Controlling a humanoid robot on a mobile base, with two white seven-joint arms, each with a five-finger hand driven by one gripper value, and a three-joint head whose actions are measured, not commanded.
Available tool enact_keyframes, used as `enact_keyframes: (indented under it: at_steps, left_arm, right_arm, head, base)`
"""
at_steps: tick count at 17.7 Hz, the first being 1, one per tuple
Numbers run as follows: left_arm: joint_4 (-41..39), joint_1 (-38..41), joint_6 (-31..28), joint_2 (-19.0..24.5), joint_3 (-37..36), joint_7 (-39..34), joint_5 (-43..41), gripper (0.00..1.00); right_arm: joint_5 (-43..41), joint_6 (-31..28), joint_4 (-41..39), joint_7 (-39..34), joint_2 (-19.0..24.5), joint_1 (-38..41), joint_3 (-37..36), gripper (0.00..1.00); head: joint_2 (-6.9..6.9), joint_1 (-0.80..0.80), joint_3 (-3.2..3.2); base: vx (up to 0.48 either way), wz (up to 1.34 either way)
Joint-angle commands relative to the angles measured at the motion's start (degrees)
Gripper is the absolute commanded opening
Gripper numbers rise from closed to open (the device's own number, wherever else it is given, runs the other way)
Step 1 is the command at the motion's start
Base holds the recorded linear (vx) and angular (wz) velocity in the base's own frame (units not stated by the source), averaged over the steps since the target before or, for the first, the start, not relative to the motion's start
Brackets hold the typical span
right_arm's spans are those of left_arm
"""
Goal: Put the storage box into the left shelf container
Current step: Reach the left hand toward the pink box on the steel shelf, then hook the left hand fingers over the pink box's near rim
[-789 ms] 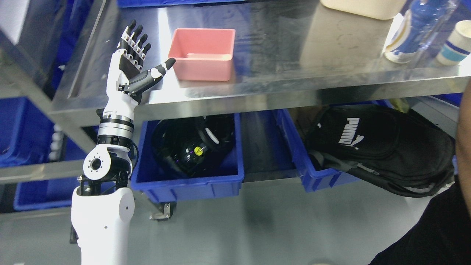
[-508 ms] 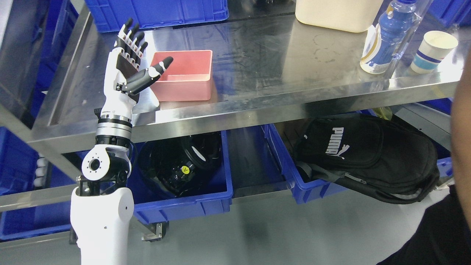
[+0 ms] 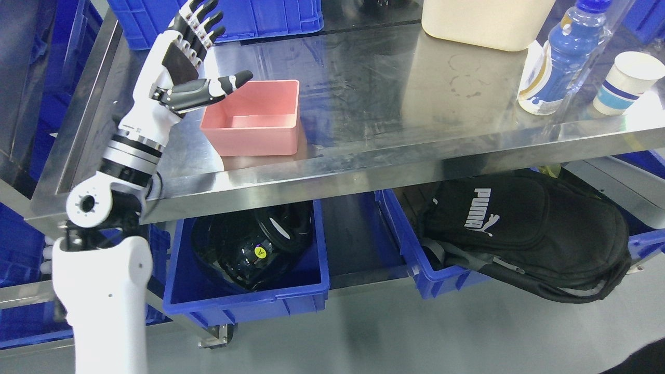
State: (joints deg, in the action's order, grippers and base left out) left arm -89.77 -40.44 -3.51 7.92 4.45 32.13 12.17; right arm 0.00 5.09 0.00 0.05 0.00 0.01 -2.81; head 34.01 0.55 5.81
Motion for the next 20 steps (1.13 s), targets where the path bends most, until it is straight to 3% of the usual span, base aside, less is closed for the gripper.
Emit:
enact_keyframes:
  at_steps: [1,4,7,12,20]
  left_arm:
    - [-0.1,-5.7,0.2,20.7,0.9,16.2,0.0,1.0]
    - [0.0,-6.1,0.2,26.7,-3.6,23.8,-0.4,1.0]
    - [0.7,-5.9,0.2,27.1,-10.8,24.3,-8.2,1.0]
    - [5.9,-6.8,0.2,20.4,-14.4,24.6,-21.0,0.99]
    - [11.8,-16.8,-0.2,13.7,-24.3,26.9,-24.6,0.88]
  right_arm:
    - [-0.2,0.2,-1.0,0.0,-1.0,0.4,0.0,1.0]
    - [-0.2,0.2,-1.0,0.0,-1.0,0.4,0.0,1.0]
    - [-0.2,0.2,-1.0,0.0,-1.0,0.4,0.0,1.0]
    - [-0.2,0.2,-1.0,0.0,-1.0,0.4,0.0,1.0]
    - [-0.2,0.2,-1.0,0.0,-1.0,0.4,0.0,1.0]
  head:
    - [0.0,0.0,0.0]
    - [0.0,0.0,0.0]
    - [0.0,0.0,0.0]
    - [0.0,0.0,0.0]
    - [0.0,0.0,0.0]
  base:
    - [0.0,0.0]
    - [0.0,0.0]
    - [0.0,0.0]
    - [0.0,0.0]
    - [0.0,0.0]
